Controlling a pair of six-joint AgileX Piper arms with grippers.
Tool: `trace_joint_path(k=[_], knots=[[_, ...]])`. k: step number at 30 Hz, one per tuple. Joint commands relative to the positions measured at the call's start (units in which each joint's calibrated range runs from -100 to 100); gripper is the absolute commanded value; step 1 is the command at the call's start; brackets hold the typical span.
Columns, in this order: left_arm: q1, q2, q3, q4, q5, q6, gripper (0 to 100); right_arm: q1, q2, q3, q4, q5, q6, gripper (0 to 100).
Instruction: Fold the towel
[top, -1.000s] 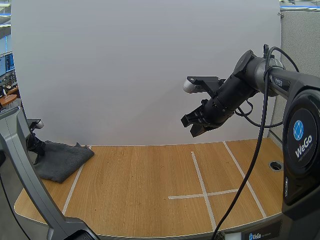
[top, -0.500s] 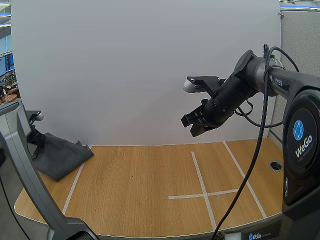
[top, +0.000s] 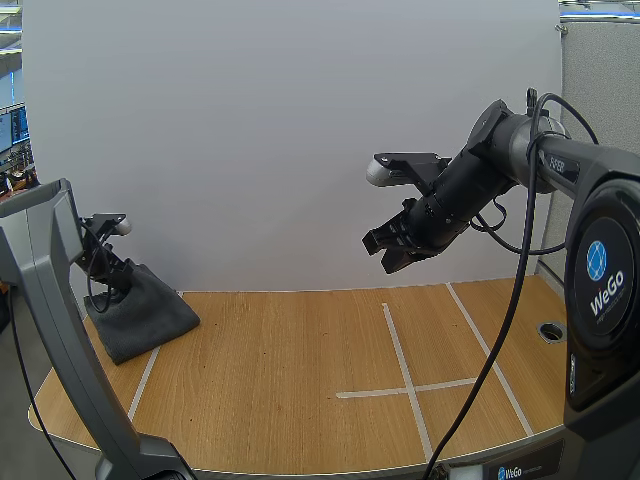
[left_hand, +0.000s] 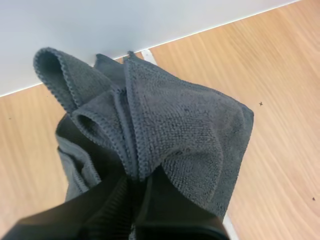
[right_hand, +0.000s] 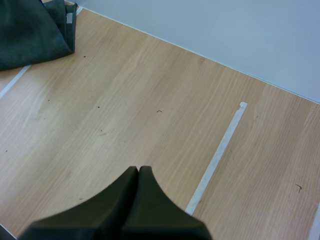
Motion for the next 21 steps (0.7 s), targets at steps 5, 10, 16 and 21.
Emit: trace_joint_path(k=[5, 10, 16, 21], knots=[[-3.15, 0.03, 2.56, -1.64, 0.36, -0.1, 0, -0.31, -0.99, 0.09, -0.63, -0.09, 0.3, 0], [-3.29, 0.16, 2.43, -3.16, 0.36, -0.19, 0, -0.31, -0.99, 0.09, -1.06, 0.51, 0.3, 0], [-3.29, 0.16, 2.43, -2.79, 0.36, -0.5, 29, -0.31, -0.99, 0.09, -1.06, 0.62, 0.3, 0], [-2.89, 0.16, 2.43, -0.56, 0.36, -0.85, 77, -0.31, -0.99, 0.09, -1.06, 0.6, 0.21, 0]])
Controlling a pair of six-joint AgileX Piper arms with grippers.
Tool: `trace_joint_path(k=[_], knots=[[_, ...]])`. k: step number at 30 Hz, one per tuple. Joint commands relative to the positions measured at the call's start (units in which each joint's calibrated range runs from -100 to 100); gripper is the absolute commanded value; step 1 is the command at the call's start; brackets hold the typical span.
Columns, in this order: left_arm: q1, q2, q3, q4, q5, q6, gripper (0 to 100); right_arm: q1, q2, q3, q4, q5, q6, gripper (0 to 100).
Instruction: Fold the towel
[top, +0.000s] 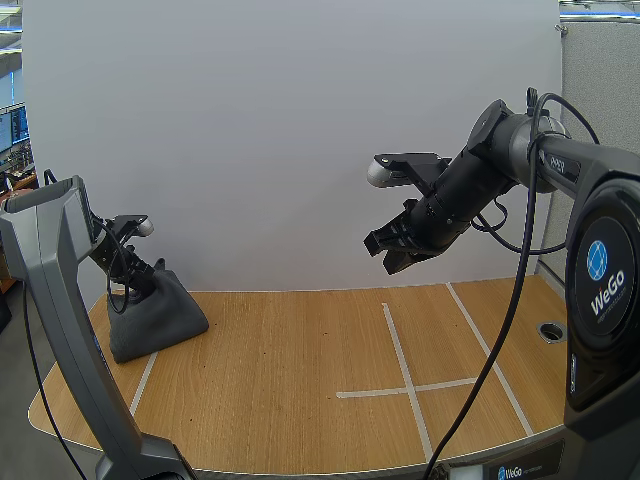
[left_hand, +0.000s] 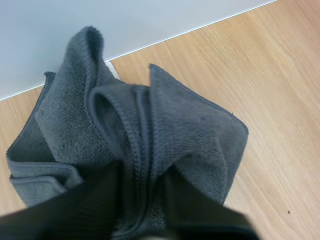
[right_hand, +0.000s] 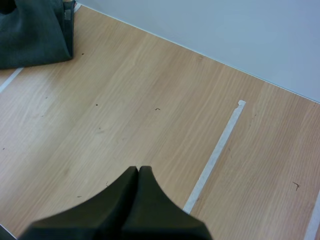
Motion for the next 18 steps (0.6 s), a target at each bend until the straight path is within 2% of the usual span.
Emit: trace_joint_path(k=[1, 3, 6, 12, 18], knots=[[0.47, -0.25, -0.1, 0.88, 0.36, -0.76, 82, -0.31, -0.99, 0.09, -0.39, 0.6, 0.21, 0], [1.01, -0.37, -0.1, 0.77, 0.36, -0.76, 92, -0.31, -0.99, 0.09, -0.39, 0.6, 0.21, 0], [1.76, -0.96, -0.84, 0.5, 0.36, -0.76, 96, -0.31, -0.99, 0.09, -0.39, 0.6, 0.21, 0], [4.04, -4.44, -2.94, -2.99, 0.36, -1.52, 97, -0.31, -0.99, 0.09, -0.39, 0.6, 0.21, 0], [4.46, -7.33, -3.19, -3.31, 0.36, -1.3, 97, -0.31, -0.99, 0.09, -0.39, 0.6, 0.21, 0]])
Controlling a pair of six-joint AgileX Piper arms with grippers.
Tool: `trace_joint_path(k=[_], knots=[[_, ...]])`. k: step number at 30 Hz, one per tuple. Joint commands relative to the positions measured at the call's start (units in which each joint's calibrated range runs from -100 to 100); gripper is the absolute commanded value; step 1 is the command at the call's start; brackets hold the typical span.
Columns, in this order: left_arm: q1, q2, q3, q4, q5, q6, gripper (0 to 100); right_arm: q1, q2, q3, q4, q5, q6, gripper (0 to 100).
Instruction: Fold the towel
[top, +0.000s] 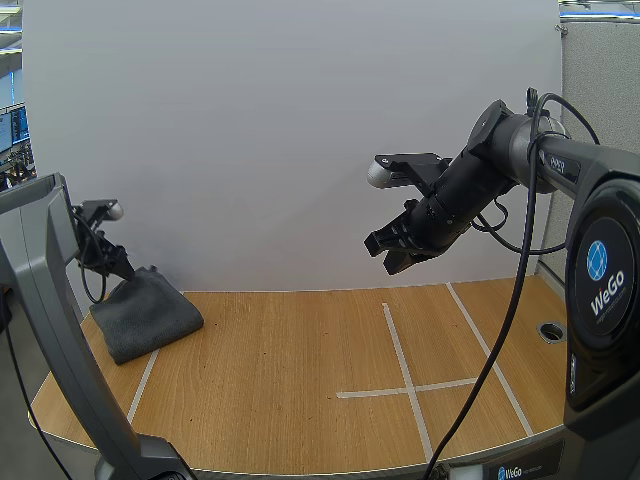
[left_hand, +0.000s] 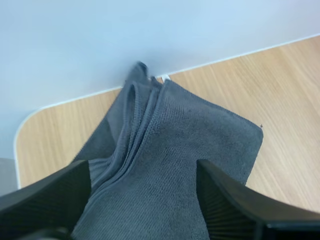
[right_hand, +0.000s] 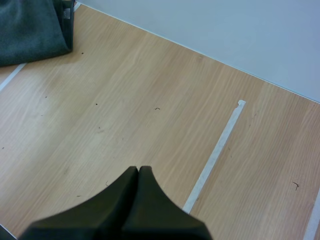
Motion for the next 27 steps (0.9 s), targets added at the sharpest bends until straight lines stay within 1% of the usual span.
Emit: trace_joint_path(k=[1, 2, 5, 7, 8, 14, 17, 22, 24, 25, 27], knots=[[0.28, -3.15, -0.95, -1.61, 0.36, -0.19, 98, -0.31, -0.99, 0.09, -0.15, 0.6, 0.21, 0], [0.28, -3.46, -0.95, -1.35, 0.36, -0.32, 100, -0.31, -0.99, 0.09, -0.15, 0.6, 0.21, 0], [0.28, -3.72, -0.95, 2.34, 0.36, -0.42, 100, -0.31, -0.99, 0.09, -0.15, 0.6, 0.21, 0], [0.6, -3.55, -0.95, 5.22, 0.36, -1.11, 100, -0.31, -0.99, 0.09, -0.15, 0.6, 0.21, 0], [0.9, -3.43, -0.95, 5.59, 0.36, -1.14, 100, -0.31, -0.99, 0.09, -0.15, 0.6, 0.21, 0], [4.86, -3.39, -0.78, 2.91, 0.36, -1.08, 100, -0.31, -0.99, 0.09, -0.15, 0.6, 0.21, 0], [6.92, -3.39, 1.28, 2.38, 0.36, -1.26, 100, -0.31, -0.99, 0.09, 0.2, 0.6, 0.21, 0], [9.65, -3.39, 8.87, 0.76, 0.36, -2.31, 100, -0.31, -0.99, 0.09, 0.65, 0.6, -0.94, 0], [10.56, -3.39, 12.13, -1.42, 0.36, -2.31, 100, -0.31, -0.99, 0.09, 0.62, 0.6, -1.21, 0], [11.42, -3.39, 14.38, -3.37, 0.36, -2.31, 100, -0.31, -0.99, 0.09, 0.62, 0.6, -1.54, 0], [12.58, -3.39, 17.87, -6.45, 0.36, -2.31, 100, -0.31, -0.99, 0.09, 0.62, 0.6, -2.03, 0]])
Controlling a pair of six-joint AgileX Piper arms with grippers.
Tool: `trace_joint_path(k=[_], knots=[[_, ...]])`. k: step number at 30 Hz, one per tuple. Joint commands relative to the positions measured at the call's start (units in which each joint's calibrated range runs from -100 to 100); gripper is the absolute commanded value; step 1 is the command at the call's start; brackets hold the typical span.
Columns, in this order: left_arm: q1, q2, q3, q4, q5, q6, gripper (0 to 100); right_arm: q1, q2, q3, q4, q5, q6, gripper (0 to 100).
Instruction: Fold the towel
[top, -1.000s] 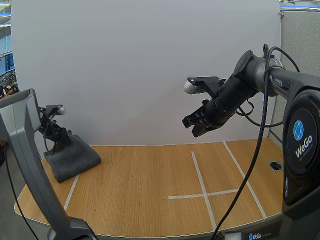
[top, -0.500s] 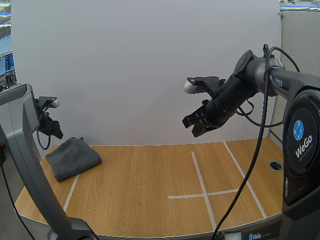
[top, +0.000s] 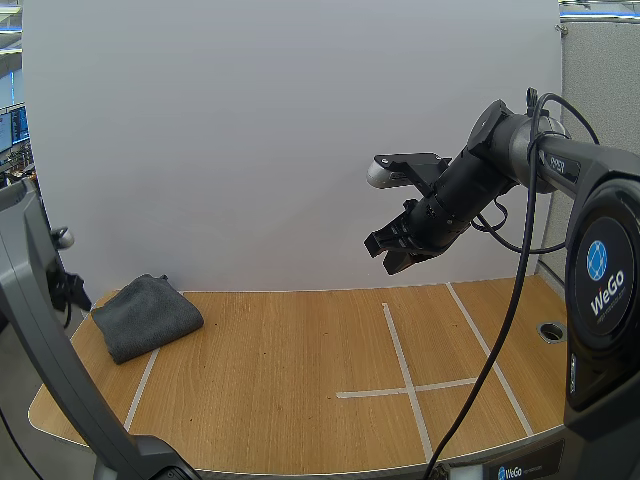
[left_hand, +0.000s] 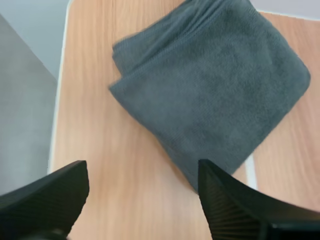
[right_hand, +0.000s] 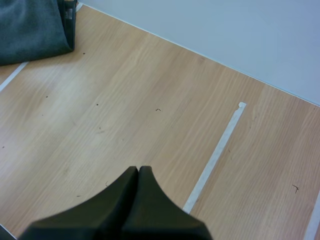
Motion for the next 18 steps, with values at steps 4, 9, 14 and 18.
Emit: trace_joint_path(k=[4, 9, 14, 18], knots=[[5.17, -0.71, 15.75, -14.54, 0.4, -0.65, 100, -0.31, -0.99, 0.09, 0.62, 0.6, -2.46, 0], [5.64, -0.28, 22.29, -19.87, 0.4, 1.44, 100, -0.31, -0.99, 0.09, 0.62, 0.6, -2.75, 0], [5.57, 3.75, 24.23, -24.57, 0.4, 2.65, 100, -0.31, -0.99, 0.09, 0.39, 0.6, -2.78, 0], [5.57, 7.19, 24.23, -26.82, 0.4, 3.22, 100, -0.31, -0.99, 0.09, 0.01, 0.6, -2.78, 0]])
